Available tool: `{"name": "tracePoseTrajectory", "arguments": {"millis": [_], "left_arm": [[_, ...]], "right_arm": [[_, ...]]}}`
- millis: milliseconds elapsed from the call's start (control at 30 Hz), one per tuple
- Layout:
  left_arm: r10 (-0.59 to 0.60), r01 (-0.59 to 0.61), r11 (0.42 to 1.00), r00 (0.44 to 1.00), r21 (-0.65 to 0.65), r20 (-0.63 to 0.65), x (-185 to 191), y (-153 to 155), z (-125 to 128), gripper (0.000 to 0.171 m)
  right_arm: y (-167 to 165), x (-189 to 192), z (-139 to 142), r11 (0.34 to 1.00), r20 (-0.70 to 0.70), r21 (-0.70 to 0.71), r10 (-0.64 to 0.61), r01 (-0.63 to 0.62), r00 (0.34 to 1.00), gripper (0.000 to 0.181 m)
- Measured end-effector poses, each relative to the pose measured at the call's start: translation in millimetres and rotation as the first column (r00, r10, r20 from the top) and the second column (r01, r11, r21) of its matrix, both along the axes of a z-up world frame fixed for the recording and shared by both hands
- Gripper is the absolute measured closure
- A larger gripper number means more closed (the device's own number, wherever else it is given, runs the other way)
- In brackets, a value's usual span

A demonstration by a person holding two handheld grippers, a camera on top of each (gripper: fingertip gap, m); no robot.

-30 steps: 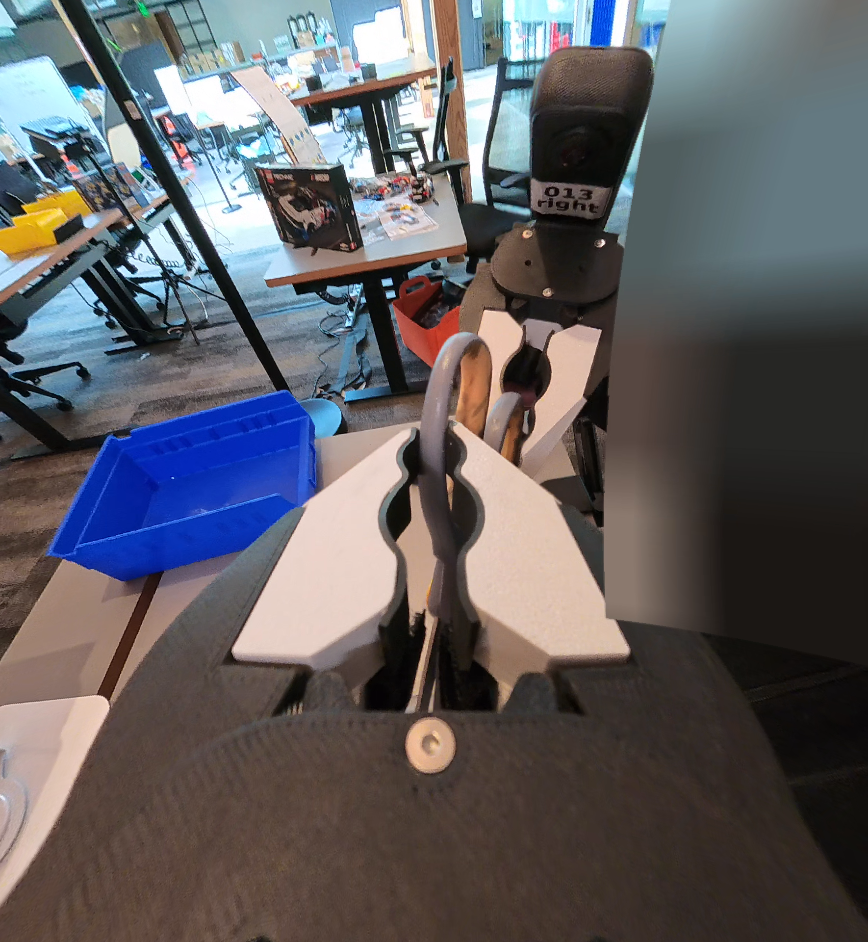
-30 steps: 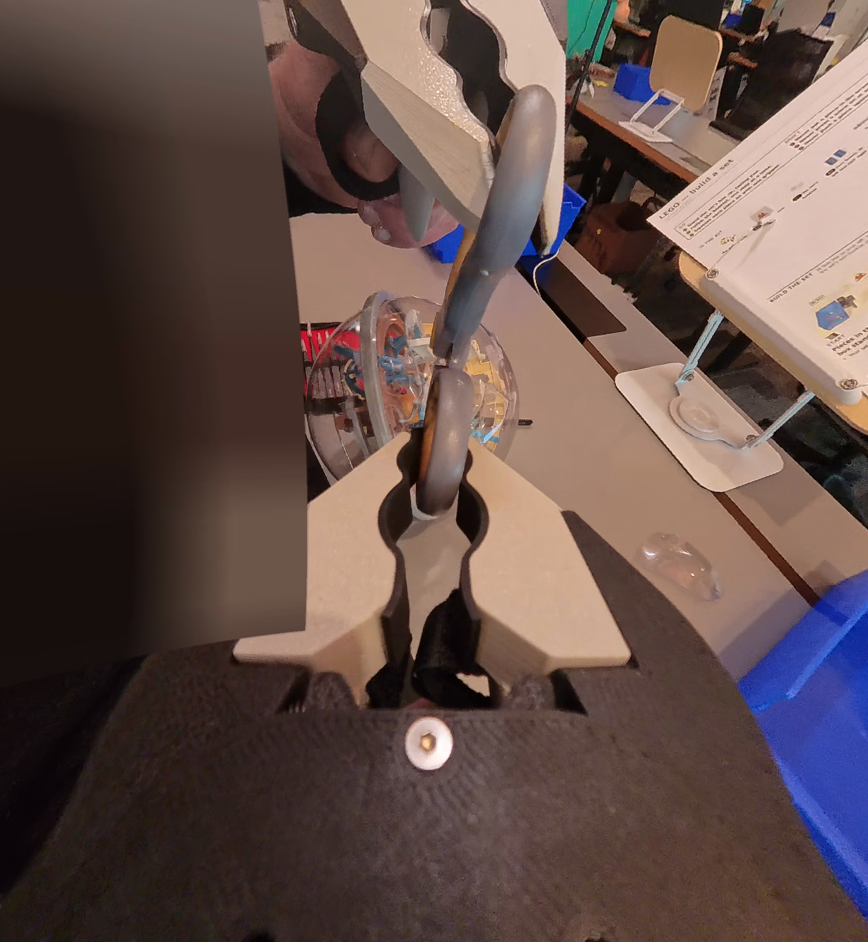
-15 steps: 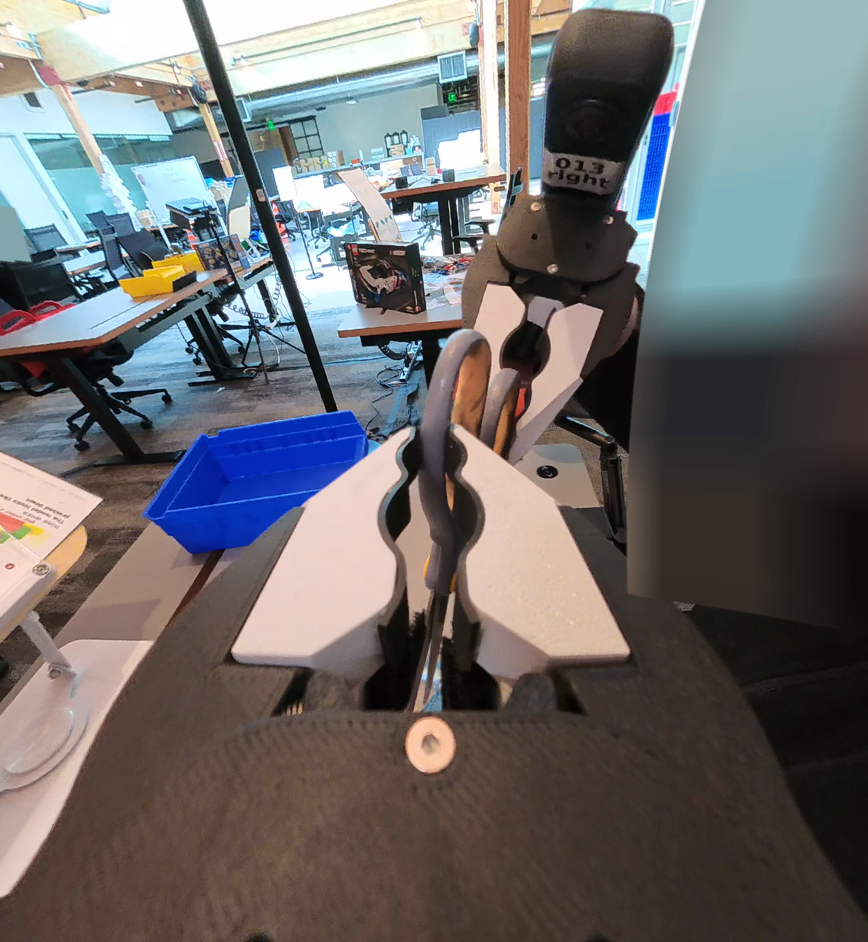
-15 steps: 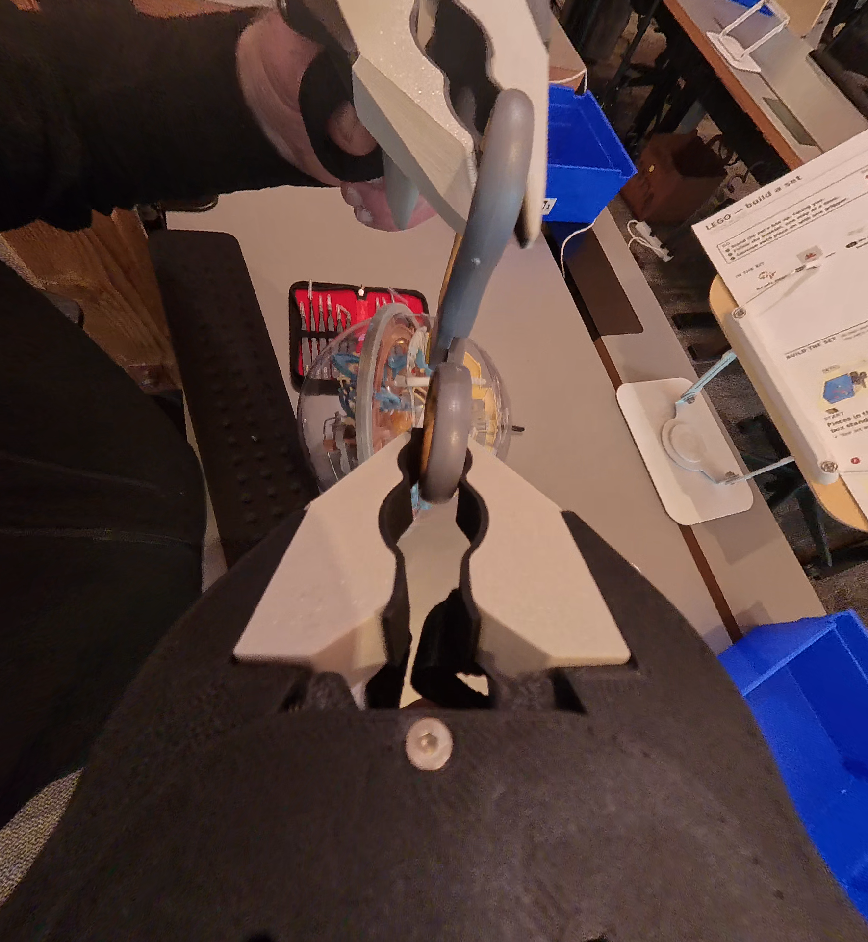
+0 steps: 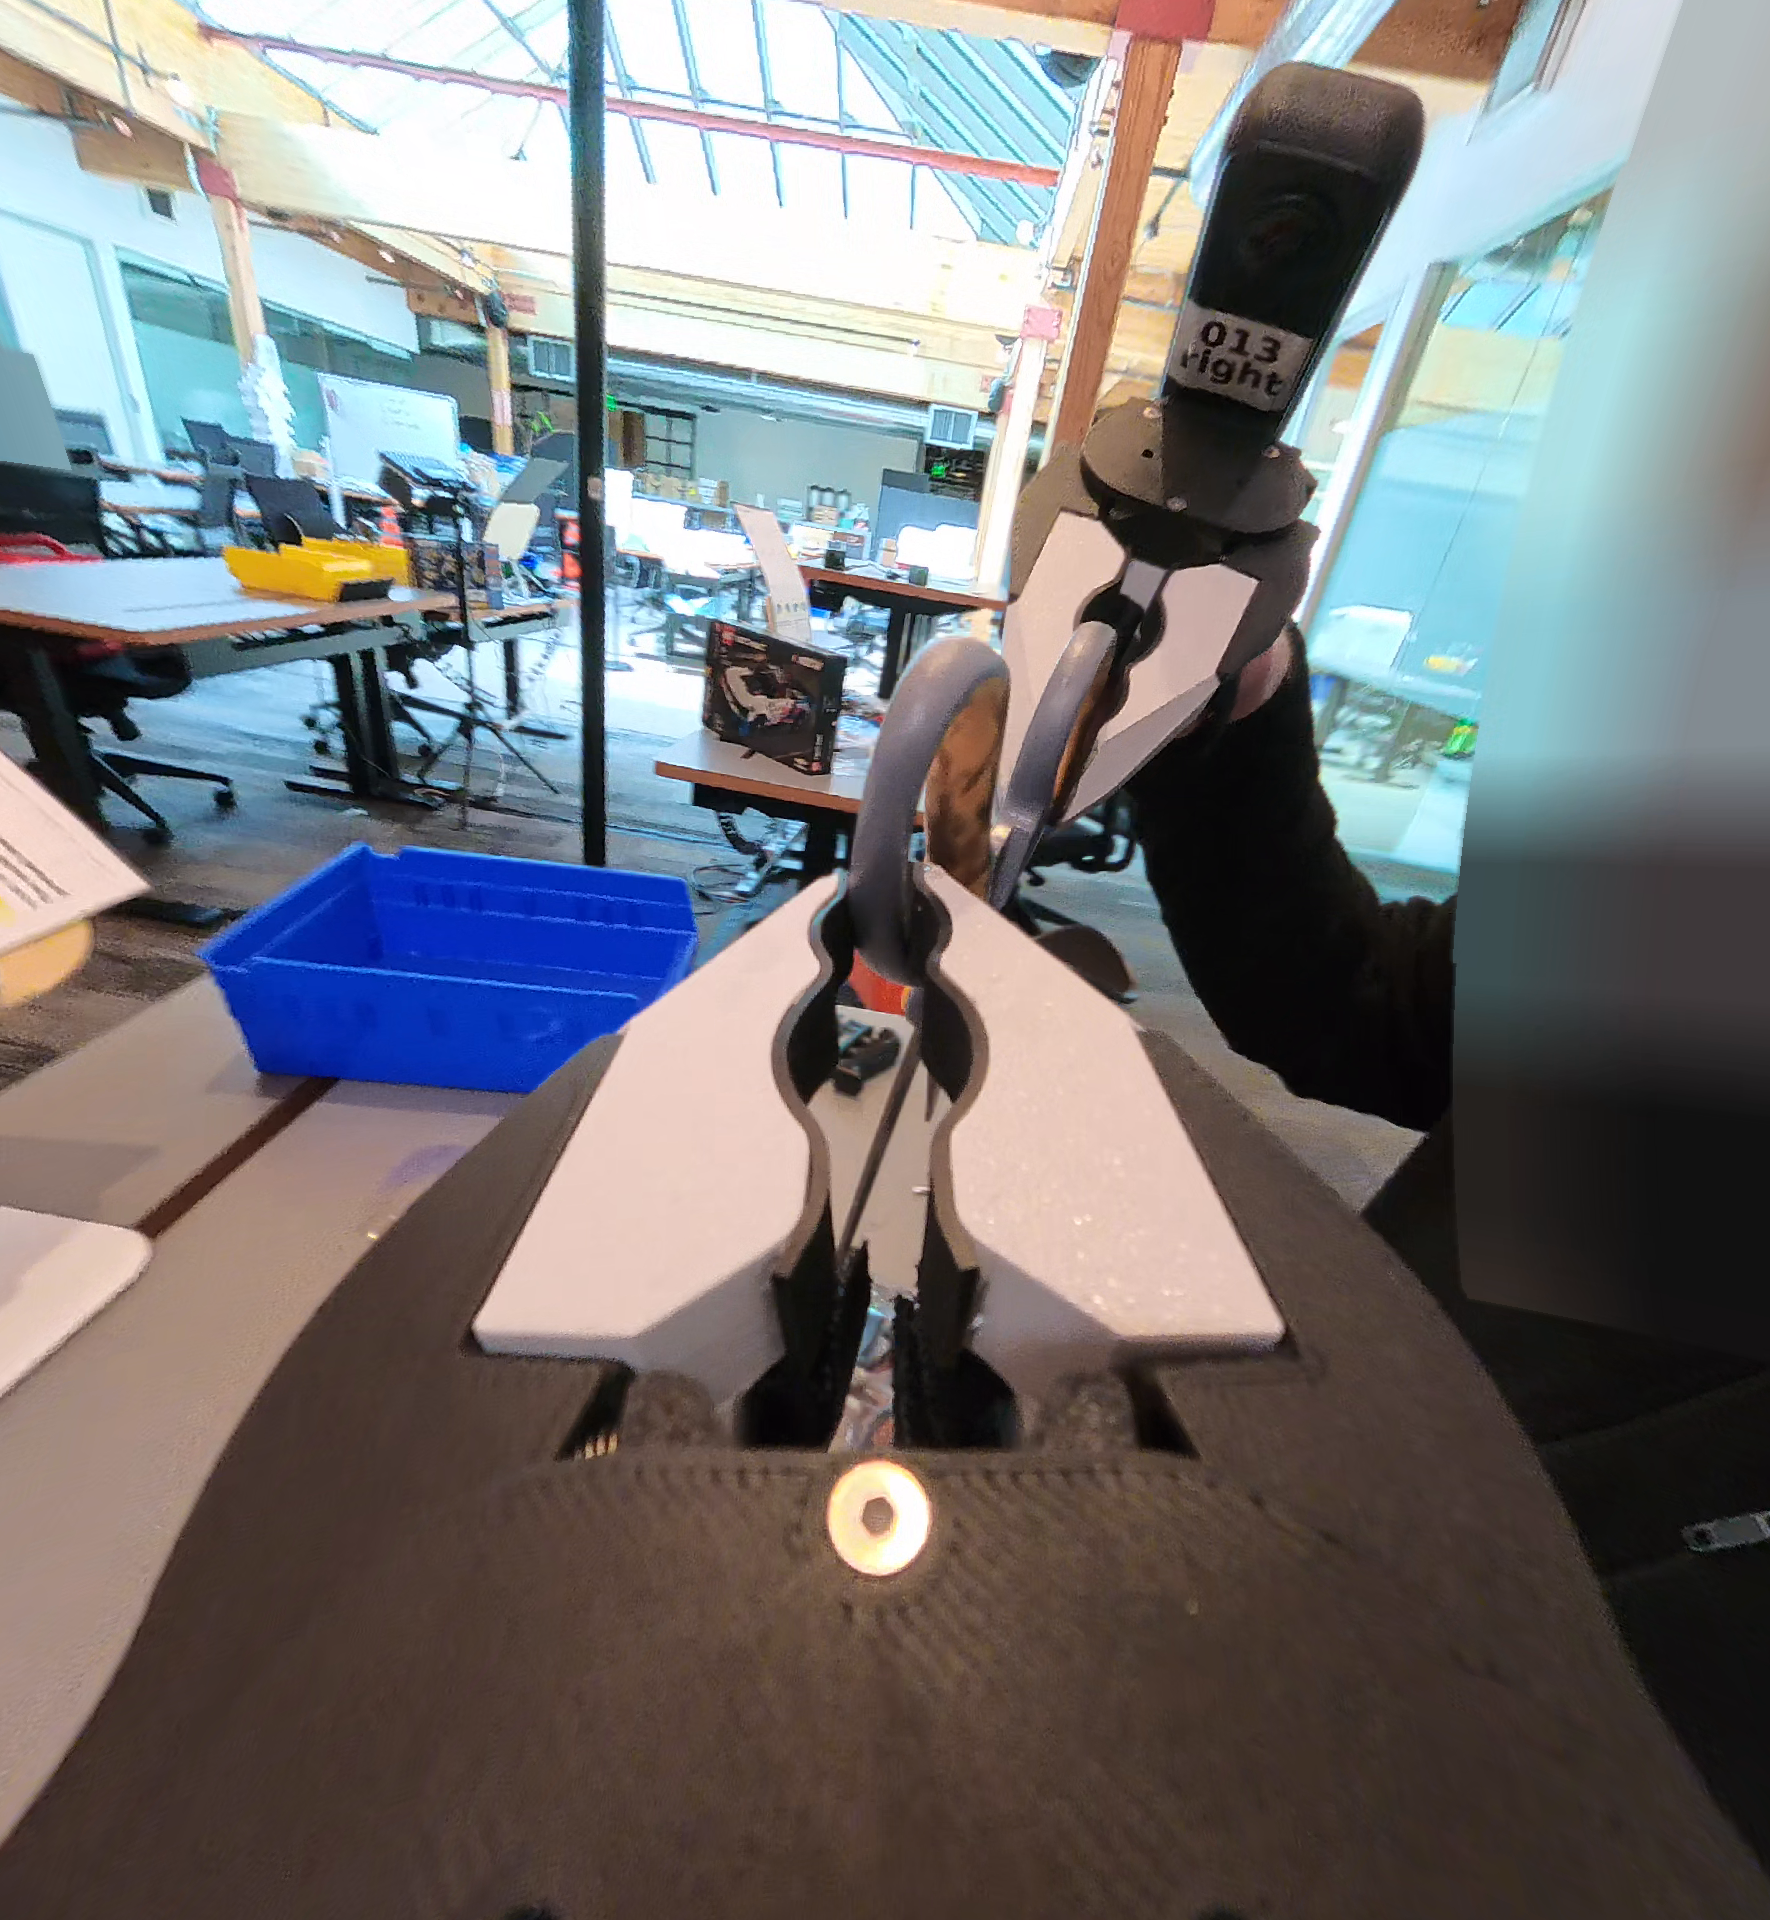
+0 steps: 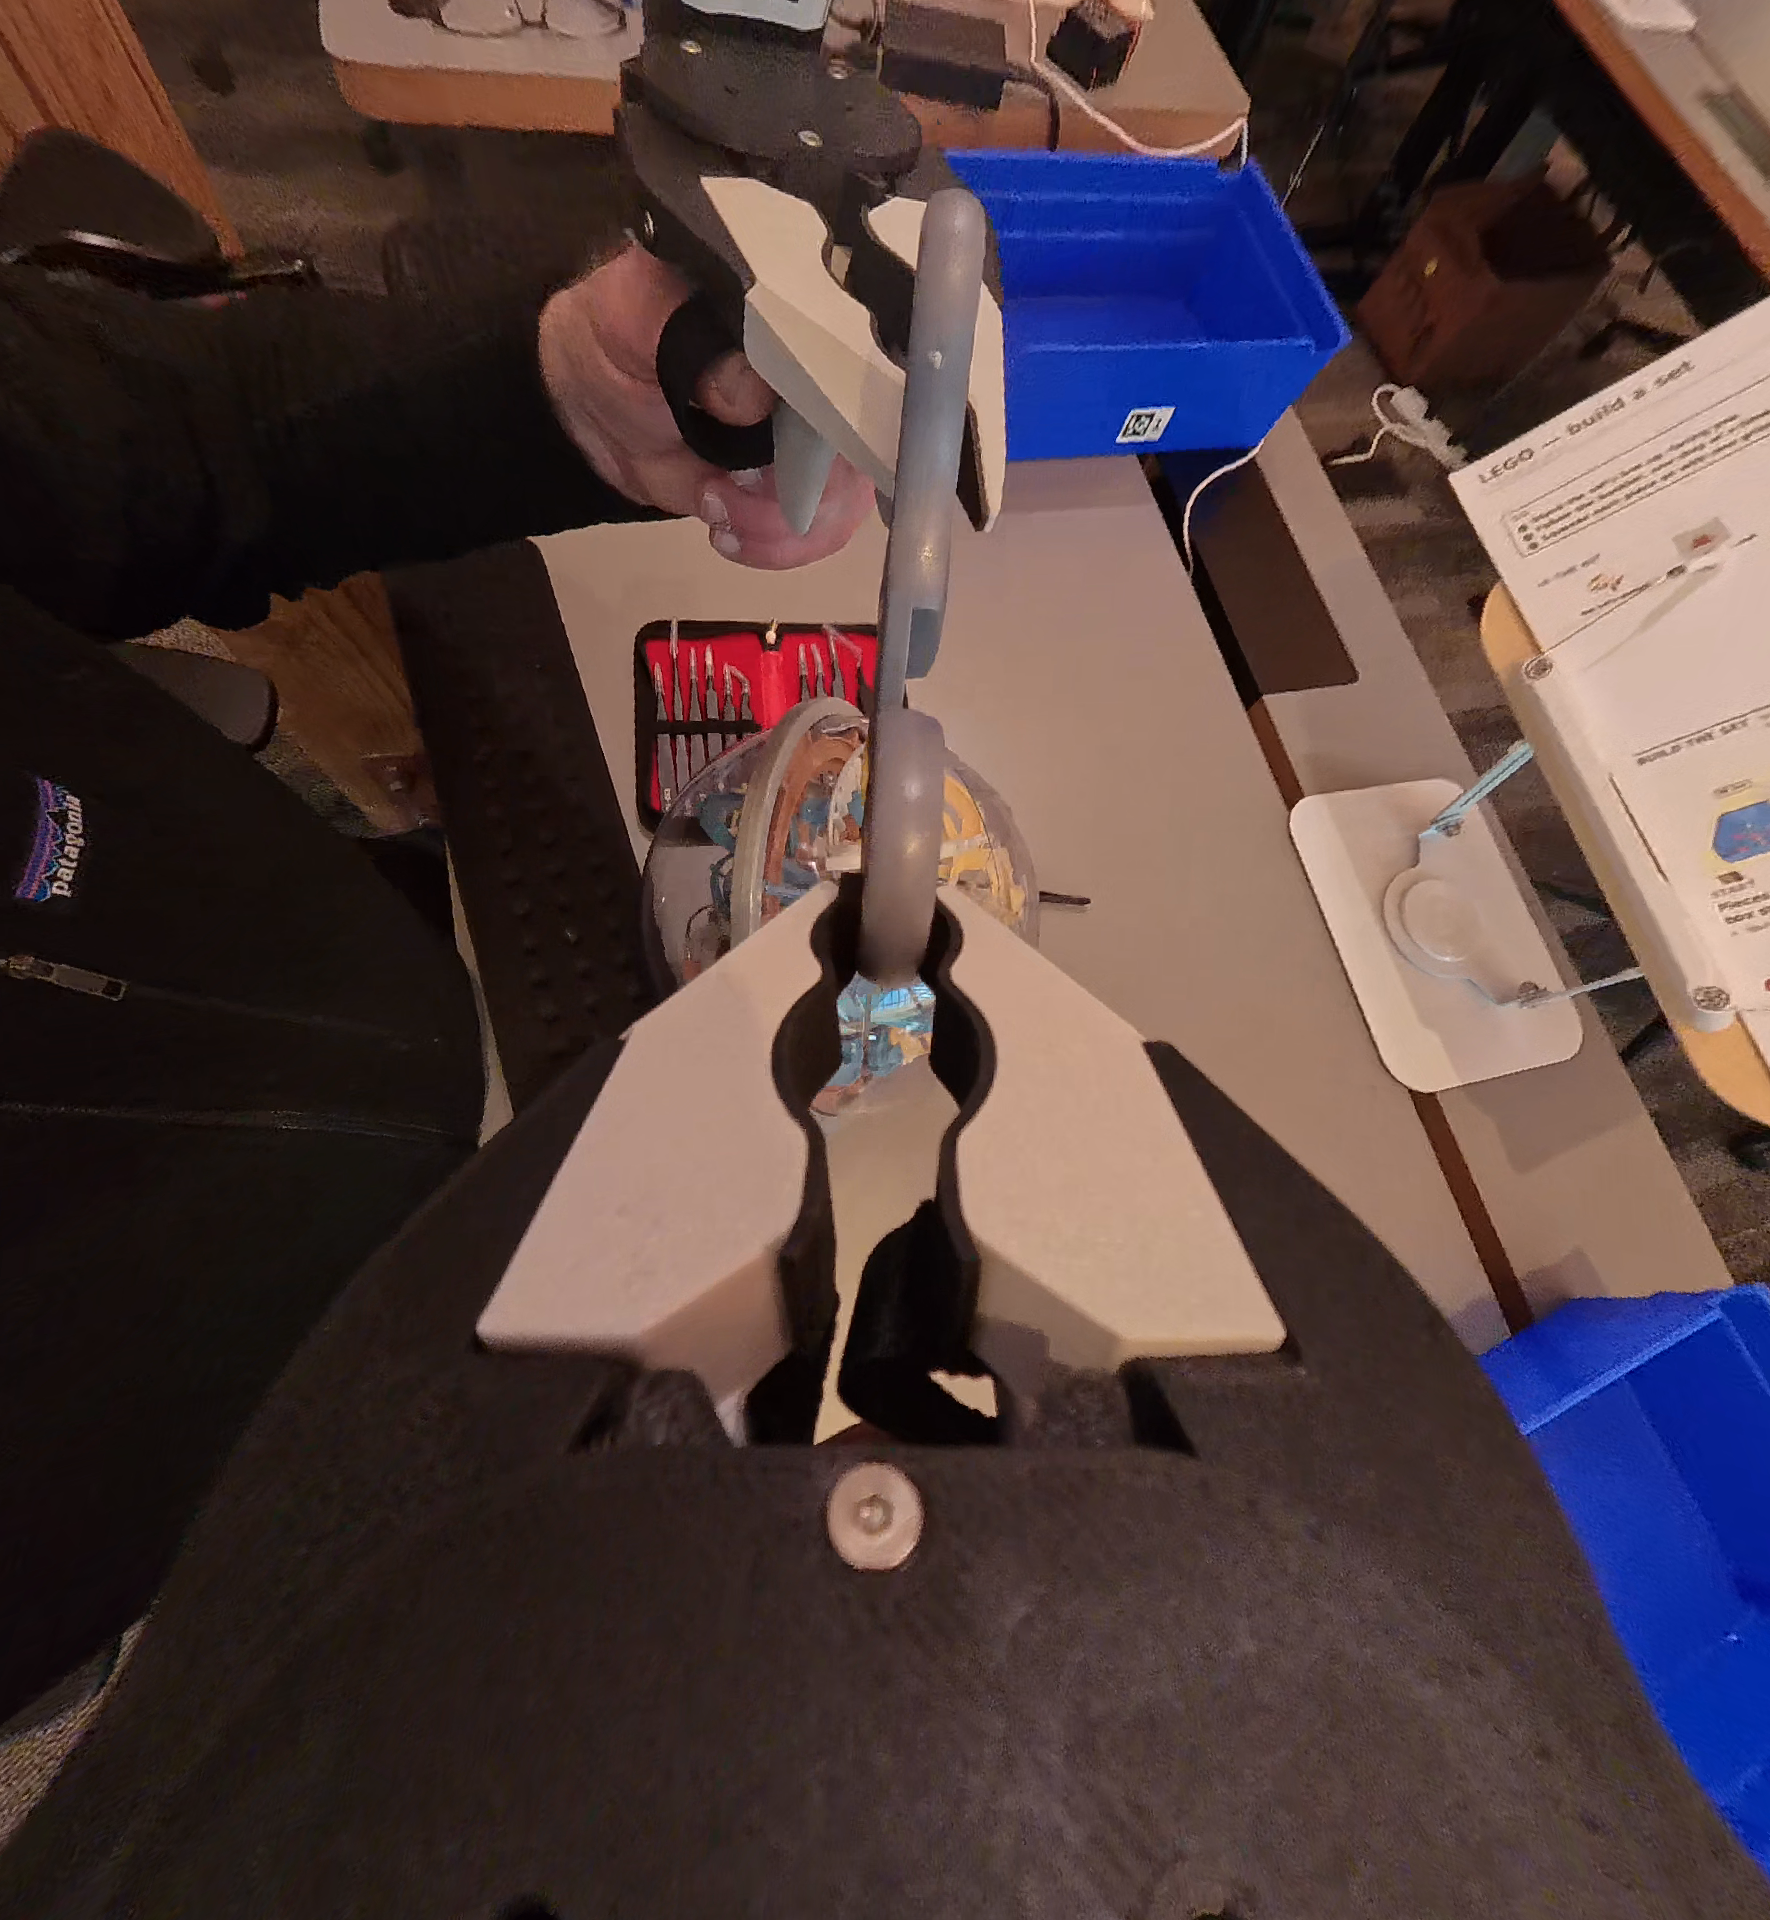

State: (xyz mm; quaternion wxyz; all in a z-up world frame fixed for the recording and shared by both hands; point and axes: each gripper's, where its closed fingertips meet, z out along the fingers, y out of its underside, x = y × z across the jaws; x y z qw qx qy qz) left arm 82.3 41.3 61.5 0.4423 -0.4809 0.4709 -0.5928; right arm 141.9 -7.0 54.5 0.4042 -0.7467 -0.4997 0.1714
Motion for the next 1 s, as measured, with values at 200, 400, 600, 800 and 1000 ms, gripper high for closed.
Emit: {"name": "tracePoseTrajectory", "arguments": {"millis": [200,400,600,800,1000], "left_arm": [[-0.048,0.045,0.995,0.999,-0.093,-0.024,-3,-1,-27,0.166],[-0.062,0.059,0.991,0.998,-0.121,-0.024,-11,1,-35,0.167],[-0.057,0.055,0.995,0.998,-0.085,-0.017,-21,2,-14,0.166],[-0.085,0.078,0.985,0.996,-0.153,-0.036,-21,5,-35,0.167],[-0.096,0.088,0.975,0.995,-0.203,-0.026,-20,9,-51,0.167]], "right_arm": [[0,-11,-6,0.998,0.055,-0.056,-0.024,0.027,0.998,0.174],[6,-25,-13,0.992,0.087,-0.123,-0.029,0.039,0.996,0.173],[6,-41,0,0.994,0.095,-0.102,-0.015,0.025,0.995,0.174],[13,-47,-5,0.99,0.105,-0.136,-0.021,0.035,0.994,0.174],[18,-50,-20,0.986,0.143,-0.162,-0.021,0.044,0.989,0.174]]}}
